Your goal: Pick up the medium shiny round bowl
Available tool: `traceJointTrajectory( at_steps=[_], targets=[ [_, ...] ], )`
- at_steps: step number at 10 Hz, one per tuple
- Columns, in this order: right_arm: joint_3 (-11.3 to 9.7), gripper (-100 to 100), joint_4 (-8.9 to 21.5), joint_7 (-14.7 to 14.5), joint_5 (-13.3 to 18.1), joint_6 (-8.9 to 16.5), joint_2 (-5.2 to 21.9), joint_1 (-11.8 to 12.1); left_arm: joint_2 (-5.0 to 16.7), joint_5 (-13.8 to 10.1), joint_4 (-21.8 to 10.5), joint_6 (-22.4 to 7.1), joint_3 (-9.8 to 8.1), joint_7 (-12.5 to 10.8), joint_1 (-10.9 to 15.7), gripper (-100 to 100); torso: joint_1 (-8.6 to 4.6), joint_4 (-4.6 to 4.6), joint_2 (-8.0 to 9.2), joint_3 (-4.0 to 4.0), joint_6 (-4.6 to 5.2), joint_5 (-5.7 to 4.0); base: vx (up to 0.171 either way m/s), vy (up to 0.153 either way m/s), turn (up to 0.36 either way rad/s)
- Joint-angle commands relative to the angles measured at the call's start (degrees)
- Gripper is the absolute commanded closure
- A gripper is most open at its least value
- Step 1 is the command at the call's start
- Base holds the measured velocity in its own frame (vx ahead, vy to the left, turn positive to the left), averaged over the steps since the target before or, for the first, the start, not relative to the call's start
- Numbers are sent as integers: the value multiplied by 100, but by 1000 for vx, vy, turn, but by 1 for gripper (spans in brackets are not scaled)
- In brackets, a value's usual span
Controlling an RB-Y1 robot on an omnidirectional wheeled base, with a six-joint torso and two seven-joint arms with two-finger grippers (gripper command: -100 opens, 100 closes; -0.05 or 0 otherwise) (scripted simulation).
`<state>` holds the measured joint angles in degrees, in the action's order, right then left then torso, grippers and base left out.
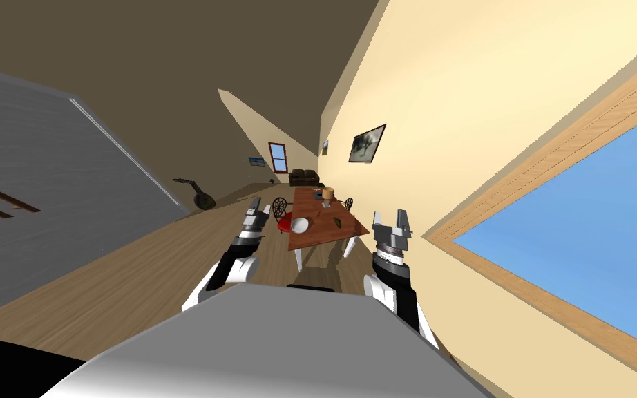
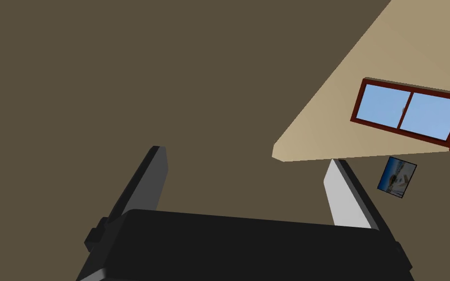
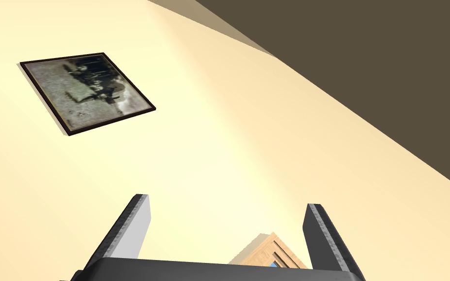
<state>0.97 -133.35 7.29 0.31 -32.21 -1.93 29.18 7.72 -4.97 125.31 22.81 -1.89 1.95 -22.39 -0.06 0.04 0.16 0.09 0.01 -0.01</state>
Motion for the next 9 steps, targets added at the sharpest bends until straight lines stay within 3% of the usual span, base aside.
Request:
traceJointTrajectory(
  at_steps=[1, 6, 9],
  targets=[
    [0, 0, 0, 0, 0, 0, 0, 0, 67, -58, -208, -286, 9, 42, 204, -100, 0, 0, 0, 0, 0, 0, -42, -12, 22],
    [0, 0, 0, 0, 0, 0, 0, 0, 141, -155, -548, -936, 56, 120, 541, -100, 1, -1, -3, -2, 0, 0, -37, -14, 19],
    [0, 0, 0, 0, 0, 0, 0, 0, 204, -260, -914, -1399, 105, 202, 903, -100, -1, 0, -3, -1, -1, -1, -41, -19, 23]
  ],
)
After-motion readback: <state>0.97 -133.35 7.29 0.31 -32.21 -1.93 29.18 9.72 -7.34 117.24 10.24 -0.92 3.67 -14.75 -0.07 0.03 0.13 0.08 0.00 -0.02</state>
